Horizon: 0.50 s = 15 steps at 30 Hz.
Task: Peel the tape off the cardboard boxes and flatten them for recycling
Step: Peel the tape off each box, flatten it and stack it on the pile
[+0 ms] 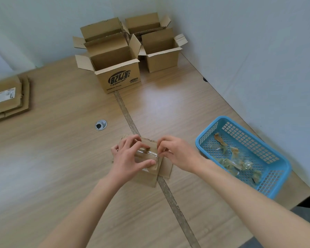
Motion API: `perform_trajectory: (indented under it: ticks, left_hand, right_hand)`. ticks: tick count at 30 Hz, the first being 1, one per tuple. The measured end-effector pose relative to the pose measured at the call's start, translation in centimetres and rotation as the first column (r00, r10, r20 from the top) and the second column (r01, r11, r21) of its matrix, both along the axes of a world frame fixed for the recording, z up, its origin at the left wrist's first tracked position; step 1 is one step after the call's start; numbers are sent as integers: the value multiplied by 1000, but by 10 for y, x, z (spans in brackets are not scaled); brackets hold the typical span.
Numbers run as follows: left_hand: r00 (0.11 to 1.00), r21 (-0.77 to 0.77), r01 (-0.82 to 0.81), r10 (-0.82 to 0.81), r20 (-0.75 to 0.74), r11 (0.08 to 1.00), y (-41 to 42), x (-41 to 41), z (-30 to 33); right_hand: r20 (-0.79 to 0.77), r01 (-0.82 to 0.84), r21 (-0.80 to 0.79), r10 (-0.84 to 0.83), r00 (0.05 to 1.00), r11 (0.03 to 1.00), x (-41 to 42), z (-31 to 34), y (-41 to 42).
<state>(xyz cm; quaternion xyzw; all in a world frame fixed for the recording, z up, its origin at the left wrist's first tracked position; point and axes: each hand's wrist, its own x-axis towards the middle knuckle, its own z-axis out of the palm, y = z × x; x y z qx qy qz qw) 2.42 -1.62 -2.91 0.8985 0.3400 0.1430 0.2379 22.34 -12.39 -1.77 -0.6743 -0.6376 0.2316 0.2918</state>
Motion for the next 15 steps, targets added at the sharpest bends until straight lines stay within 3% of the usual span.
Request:
perform_trajectory:
  ticks: [1, 3, 4, 7, 8, 10, 13, 15]
  left_hand:
    - [1000, -4, 9, -9, -6, 1000, 1, 1, 1]
    - [1000, -19, 21, -21, -19, 1000, 3, 3, 2]
    - [1000, -24, 21, -21, -23, 999, 4, 3, 3]
    - [1000, -24, 21, -21, -20, 999, 3, 3, 4]
    - [1000, -25, 19, -19, -16, 1000, 2, 2, 3]
    - [1000, -24, 18, -18, -11, 1000, 1, 2, 3]
    - [1000, -20, 4, -4, 5, 1000, 0, 1, 2]
    - [1000, -18, 0, 1, 27, 1000, -1, 1, 1]
  right_hand:
    - [-120, 129, -28, -132, 984, 991, 0, -4, 0]
    - [-330, 358, -132, -381, 863, 925, 0, -11, -1]
    - [-438, 425, -206, -471, 766, 881, -1, -13, 0]
    - [-708, 533, -417, -630, 318, 737, -7, -17, 6]
    - [-713, 561, -429, -647, 271, 708, -7, -17, 10]
    - [-644, 618, -377, -675, 360, 690, -6, -16, 17]
    - [-374, 650, -153, -653, 659, 744, -7, -11, 18]
    - [-209, 583, -36, -576, 790, 812, -13, -9, 12]
